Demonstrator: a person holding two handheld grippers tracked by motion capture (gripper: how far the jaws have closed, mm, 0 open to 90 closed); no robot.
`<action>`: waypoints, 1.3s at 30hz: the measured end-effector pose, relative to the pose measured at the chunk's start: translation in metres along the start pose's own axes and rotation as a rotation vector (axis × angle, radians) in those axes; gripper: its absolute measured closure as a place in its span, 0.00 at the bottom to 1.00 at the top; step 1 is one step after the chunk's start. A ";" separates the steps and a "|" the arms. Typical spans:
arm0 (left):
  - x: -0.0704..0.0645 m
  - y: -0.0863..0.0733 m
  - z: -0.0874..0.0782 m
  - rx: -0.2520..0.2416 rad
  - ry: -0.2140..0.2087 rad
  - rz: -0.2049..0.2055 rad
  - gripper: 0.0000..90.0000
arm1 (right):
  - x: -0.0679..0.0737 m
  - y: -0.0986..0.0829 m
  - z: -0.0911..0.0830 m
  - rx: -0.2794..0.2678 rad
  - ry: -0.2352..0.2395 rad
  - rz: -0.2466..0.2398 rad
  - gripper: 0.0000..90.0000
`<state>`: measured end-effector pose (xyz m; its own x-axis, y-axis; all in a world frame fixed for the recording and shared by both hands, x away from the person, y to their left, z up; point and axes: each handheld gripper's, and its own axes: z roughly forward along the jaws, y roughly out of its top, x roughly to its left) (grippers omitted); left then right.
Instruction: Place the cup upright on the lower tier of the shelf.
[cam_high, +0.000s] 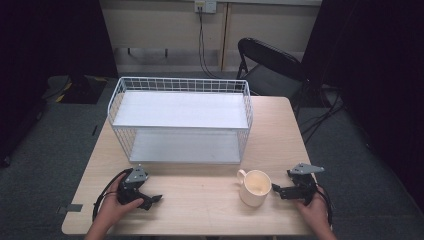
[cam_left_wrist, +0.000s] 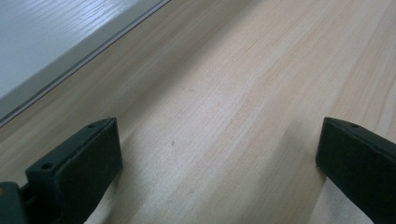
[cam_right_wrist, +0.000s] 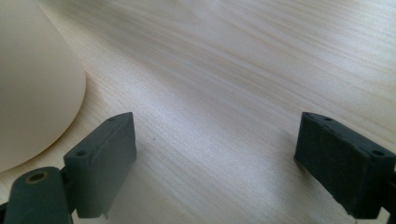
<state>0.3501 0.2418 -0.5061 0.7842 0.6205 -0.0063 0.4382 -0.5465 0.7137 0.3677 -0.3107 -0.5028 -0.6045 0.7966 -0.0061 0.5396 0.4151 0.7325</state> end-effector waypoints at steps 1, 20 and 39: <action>0.000 0.000 0.000 0.000 0.000 0.000 0.00 | 0.000 0.000 0.000 0.000 0.000 0.000 0.13; 0.000 0.000 0.000 0.000 -0.002 0.002 0.00 | -0.002 0.007 -0.013 0.019 0.032 0.044 0.17; 0.000 0.000 0.000 0.000 -0.002 0.002 0.00 | -0.001 0.030 -0.035 0.001 0.062 0.016 0.22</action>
<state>0.3501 0.2420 -0.5060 0.7861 0.6181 -0.0066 0.4366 -0.5476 0.7138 0.3639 -0.3142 -0.4565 -0.6311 0.7742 0.0477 0.5500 0.4033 0.7313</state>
